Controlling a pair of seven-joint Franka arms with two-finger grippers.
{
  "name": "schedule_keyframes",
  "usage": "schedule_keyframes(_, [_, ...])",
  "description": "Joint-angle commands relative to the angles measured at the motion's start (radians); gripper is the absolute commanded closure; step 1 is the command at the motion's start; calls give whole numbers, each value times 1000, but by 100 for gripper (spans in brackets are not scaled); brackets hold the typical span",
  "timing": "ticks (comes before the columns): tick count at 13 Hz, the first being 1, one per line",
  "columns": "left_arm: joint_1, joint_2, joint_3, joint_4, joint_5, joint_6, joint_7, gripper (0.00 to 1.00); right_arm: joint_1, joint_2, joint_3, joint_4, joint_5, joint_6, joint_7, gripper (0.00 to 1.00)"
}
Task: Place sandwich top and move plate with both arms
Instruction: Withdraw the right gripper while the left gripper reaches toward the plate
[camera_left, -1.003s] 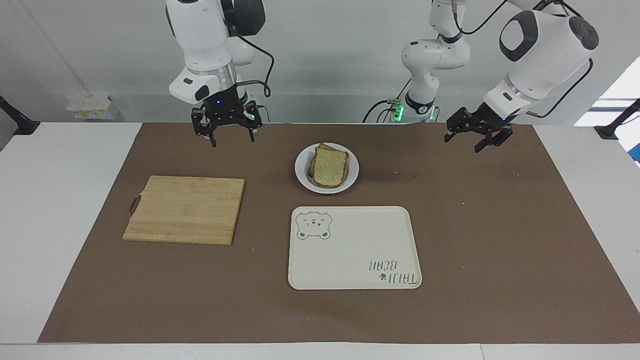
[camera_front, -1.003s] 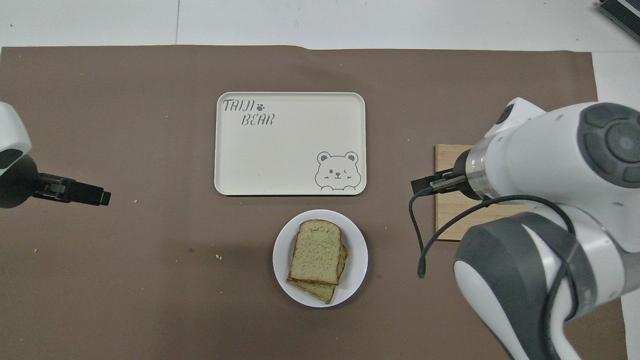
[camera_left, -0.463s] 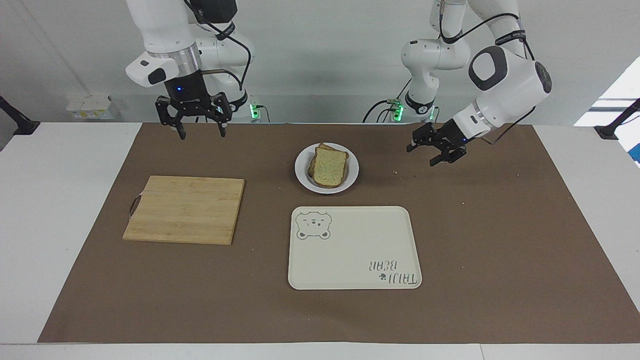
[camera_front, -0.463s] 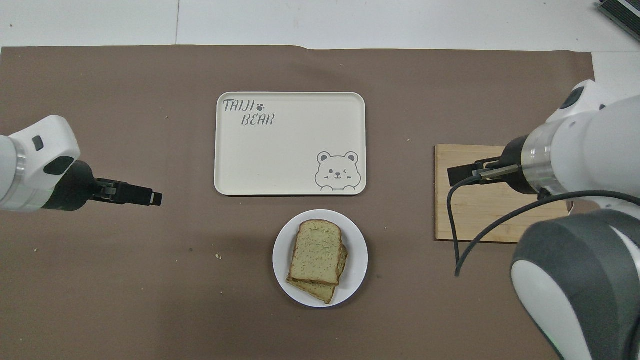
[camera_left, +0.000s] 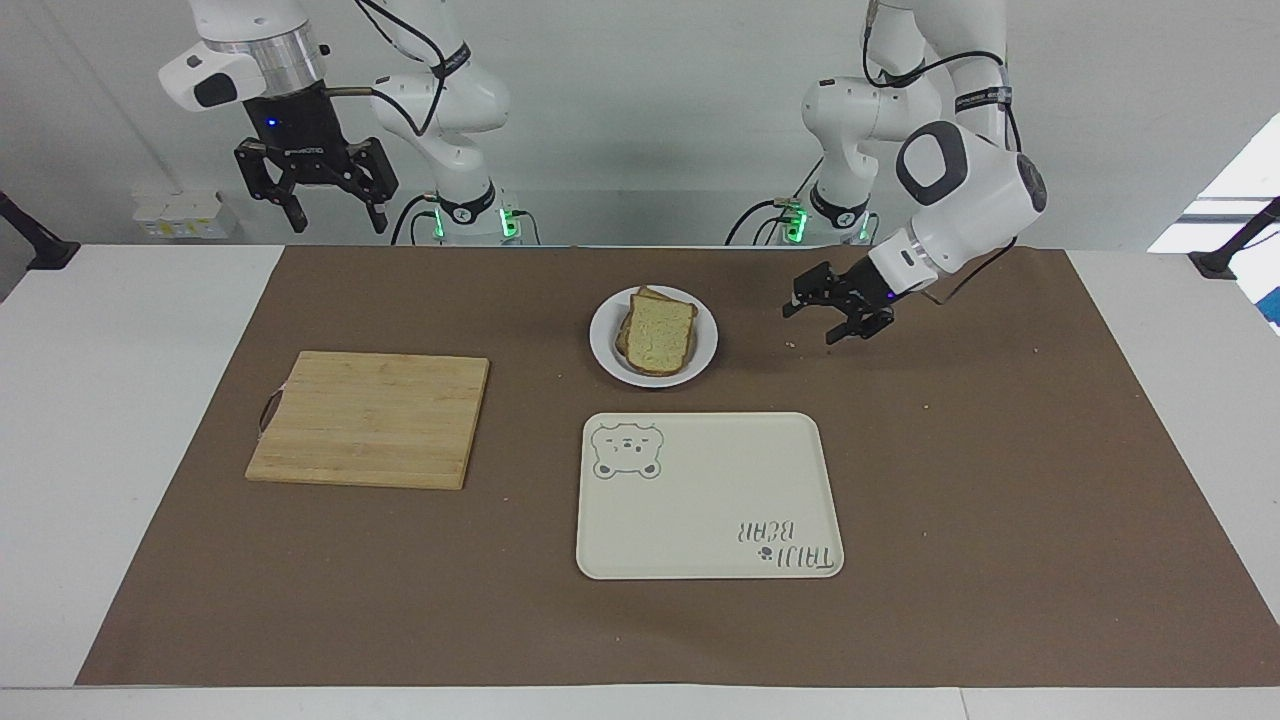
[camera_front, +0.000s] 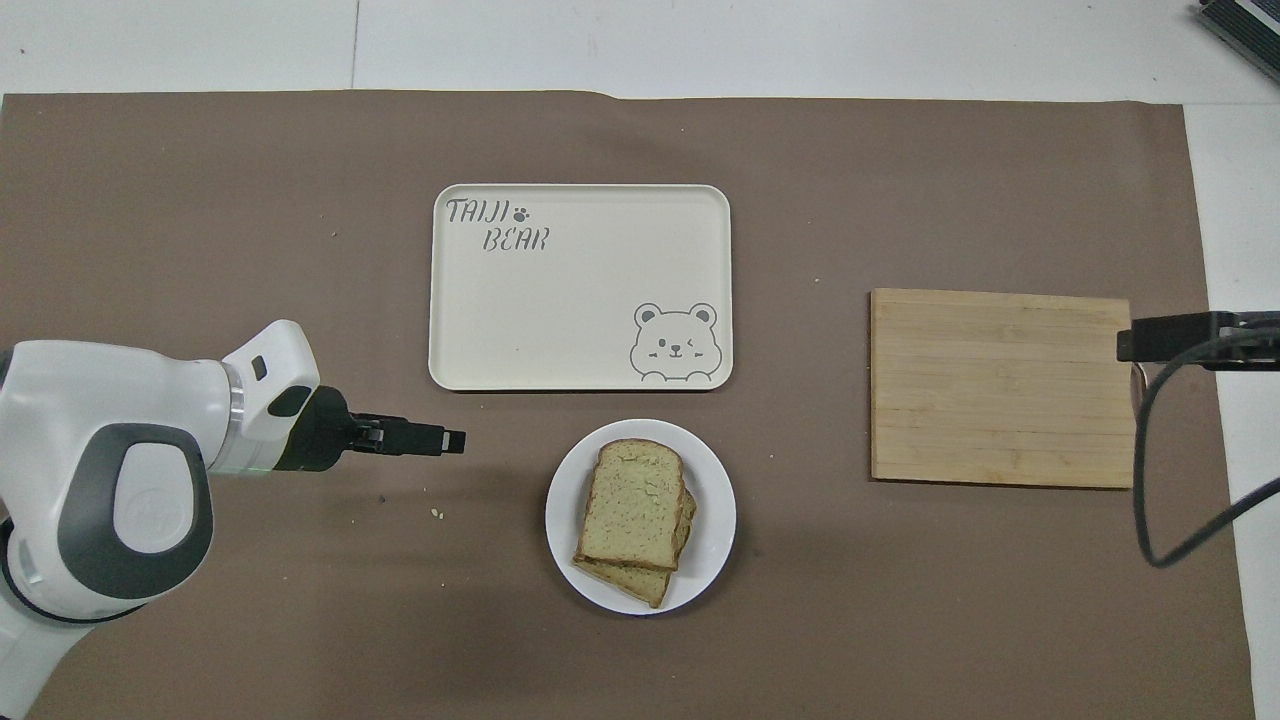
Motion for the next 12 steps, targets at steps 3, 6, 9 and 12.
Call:
schedule_keyframes(3, [-30, 37, 13, -85, -228, 33, 163, 7, -28, -2, -50, 7, -20, -55, 17, 0])
schedule_keyframes(6, [-57, 89, 14, -86, -345, 43, 192, 28, -29, 15, -49, 0, -20, -49, 9, 0])
schedule_keyframes(9, [-85, 139, 14, -86, -422, 78, 244, 45, -31, 41, -50, -6, -20, -35, 6, 0])
schedule_keyframes(12, [-88, 199, 13, -112, -516, 78, 386, 58, -25, 24, -49, -65, -22, 23, 5, 0])
